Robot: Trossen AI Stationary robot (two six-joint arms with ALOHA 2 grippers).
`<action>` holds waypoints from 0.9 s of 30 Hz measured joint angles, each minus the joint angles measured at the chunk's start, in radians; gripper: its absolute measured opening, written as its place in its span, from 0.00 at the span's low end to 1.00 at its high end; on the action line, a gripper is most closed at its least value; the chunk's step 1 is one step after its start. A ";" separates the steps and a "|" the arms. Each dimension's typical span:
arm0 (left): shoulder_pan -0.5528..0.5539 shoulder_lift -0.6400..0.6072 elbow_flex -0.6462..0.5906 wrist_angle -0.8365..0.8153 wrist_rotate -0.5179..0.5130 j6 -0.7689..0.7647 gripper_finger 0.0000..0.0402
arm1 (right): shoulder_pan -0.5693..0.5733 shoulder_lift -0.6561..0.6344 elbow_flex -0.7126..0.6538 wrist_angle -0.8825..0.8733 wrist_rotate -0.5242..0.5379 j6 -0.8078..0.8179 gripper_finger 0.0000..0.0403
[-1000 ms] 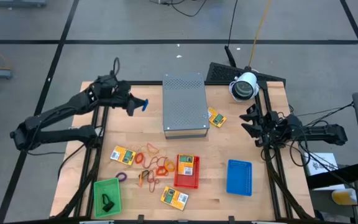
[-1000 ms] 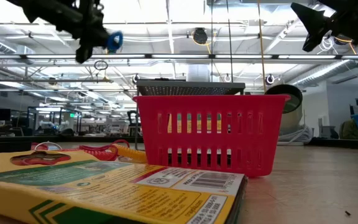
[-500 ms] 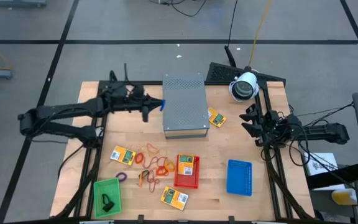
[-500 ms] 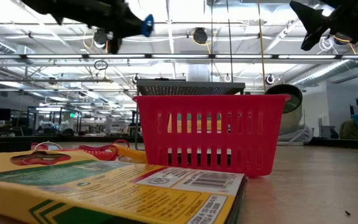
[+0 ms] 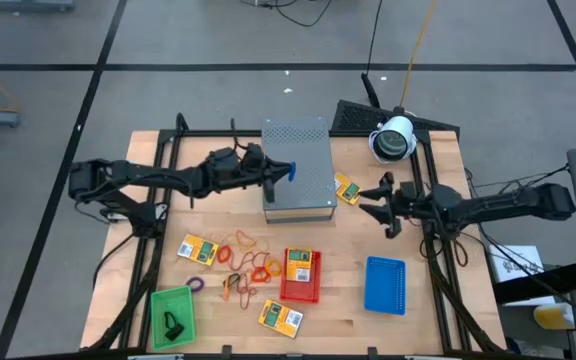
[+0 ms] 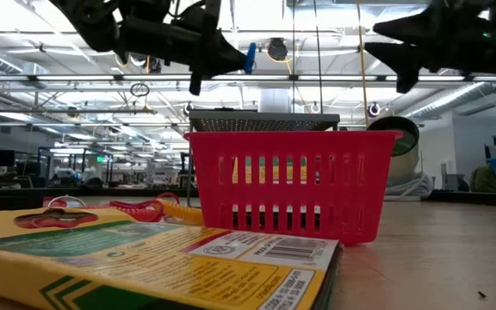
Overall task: Pick & Place Office Desk Supplies
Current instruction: Put the blue spring keychain into the blue bin
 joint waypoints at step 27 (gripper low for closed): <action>-0.182 0.082 0.203 -0.150 -0.465 0.233 0.01 | 0.042 0.504 0.378 0.045 0.228 -0.148 0.42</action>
